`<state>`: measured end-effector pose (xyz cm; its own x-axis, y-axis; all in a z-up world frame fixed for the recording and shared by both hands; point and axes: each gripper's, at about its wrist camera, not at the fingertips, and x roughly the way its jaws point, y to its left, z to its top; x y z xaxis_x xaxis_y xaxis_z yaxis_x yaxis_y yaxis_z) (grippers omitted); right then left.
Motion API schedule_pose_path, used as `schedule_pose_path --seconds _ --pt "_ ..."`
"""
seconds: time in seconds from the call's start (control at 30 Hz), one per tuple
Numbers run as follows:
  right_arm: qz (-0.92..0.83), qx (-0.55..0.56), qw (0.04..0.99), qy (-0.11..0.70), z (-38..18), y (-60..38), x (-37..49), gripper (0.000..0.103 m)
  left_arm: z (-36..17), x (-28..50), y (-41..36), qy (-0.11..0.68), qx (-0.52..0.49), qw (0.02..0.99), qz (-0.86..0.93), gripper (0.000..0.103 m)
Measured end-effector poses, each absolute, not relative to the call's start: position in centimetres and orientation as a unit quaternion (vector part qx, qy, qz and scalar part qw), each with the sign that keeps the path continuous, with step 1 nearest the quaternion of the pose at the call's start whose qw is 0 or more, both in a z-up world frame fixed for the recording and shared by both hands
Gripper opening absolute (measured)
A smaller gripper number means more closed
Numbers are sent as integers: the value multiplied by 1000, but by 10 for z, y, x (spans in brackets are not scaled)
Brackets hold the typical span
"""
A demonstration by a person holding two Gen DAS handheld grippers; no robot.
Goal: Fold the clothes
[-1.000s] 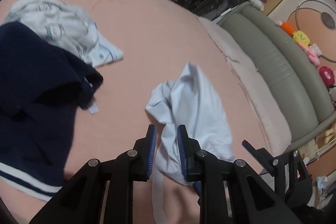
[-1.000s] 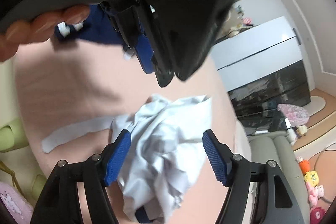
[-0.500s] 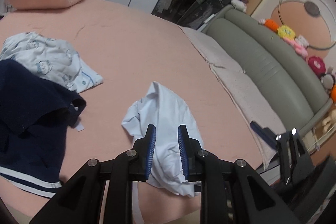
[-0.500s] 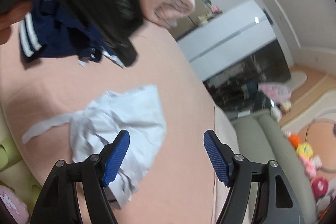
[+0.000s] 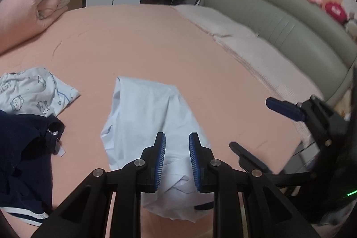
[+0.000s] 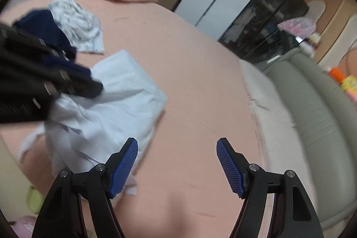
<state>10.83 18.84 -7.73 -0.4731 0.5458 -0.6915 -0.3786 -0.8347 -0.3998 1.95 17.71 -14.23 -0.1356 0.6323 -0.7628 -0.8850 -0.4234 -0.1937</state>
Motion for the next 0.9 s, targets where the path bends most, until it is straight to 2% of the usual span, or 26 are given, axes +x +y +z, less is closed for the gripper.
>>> schedule_pose_path --seconds 0.17,0.37,0.57,0.77,0.9 --pt "876 -439 200 18 -86 207 114 73 -179 7 173 171 -465 478 725 20" --pt "864 -453 204 79 -97 224 118 73 -200 -8 154 146 -500 473 711 20" --pt "858 -463 164 147 -119 228 115 73 -213 -8 137 134 -508 481 702 20" --pt "815 -534 160 158 -170 221 118 73 -224 -14 122 92 -531 489 686 20" --pt "820 -526 152 167 -172 218 132 73 -224 -17 115 73 -538 494 679 20"
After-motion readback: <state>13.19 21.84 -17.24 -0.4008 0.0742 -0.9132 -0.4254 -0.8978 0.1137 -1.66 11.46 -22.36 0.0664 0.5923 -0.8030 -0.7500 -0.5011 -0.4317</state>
